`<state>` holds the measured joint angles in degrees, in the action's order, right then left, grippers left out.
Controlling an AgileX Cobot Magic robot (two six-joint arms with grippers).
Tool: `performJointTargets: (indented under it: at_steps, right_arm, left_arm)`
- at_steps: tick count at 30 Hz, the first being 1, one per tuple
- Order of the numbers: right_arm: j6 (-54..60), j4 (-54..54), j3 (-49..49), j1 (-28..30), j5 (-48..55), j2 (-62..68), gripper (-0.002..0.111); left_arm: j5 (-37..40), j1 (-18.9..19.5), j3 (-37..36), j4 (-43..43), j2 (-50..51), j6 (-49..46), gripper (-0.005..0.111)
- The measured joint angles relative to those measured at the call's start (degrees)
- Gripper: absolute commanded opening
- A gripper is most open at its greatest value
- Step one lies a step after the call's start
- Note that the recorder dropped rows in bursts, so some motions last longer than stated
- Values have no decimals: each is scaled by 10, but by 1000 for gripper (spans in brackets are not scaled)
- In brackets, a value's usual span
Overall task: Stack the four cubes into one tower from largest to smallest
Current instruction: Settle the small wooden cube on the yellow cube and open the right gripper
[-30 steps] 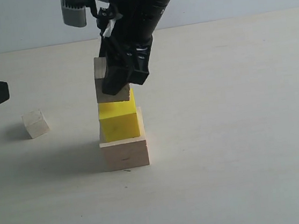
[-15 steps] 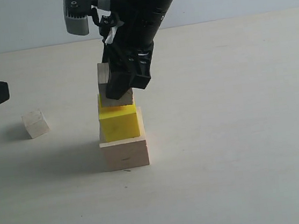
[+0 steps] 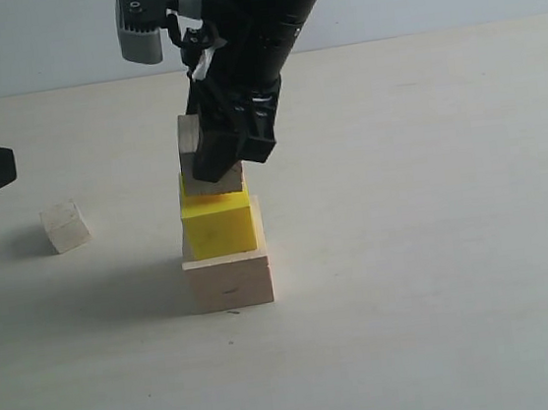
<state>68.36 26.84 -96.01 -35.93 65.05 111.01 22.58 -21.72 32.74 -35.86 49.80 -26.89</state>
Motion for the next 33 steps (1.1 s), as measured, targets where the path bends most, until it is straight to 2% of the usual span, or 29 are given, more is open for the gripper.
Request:
performJointTargets:
  at_steps: [6, 8, 21, 29, 33]
  right_arm:
    - [1, 17, 0, 0, -2, 0, 72]
    - [0, 22, 0, 0, -2, 0, 75]
    - [0, 23, 0, 0, -4, 0, 75]
    - [-58, -40, 0, 0, -4, 0, 74]
    - [-65, -32, 0, 0, -4, 0, 72]
  left_arm:
    - [0, 0, 0, 0, 0, 0, 0]
    - [0, 0, 0, 0, 0, 0, 0]
    - [0, 0, 0, 6, 0, 0, 0]
    - [0, 0, 0, 6, 0, 0, 0]
    - [0, 0, 0, 6, 0, 0, 0]
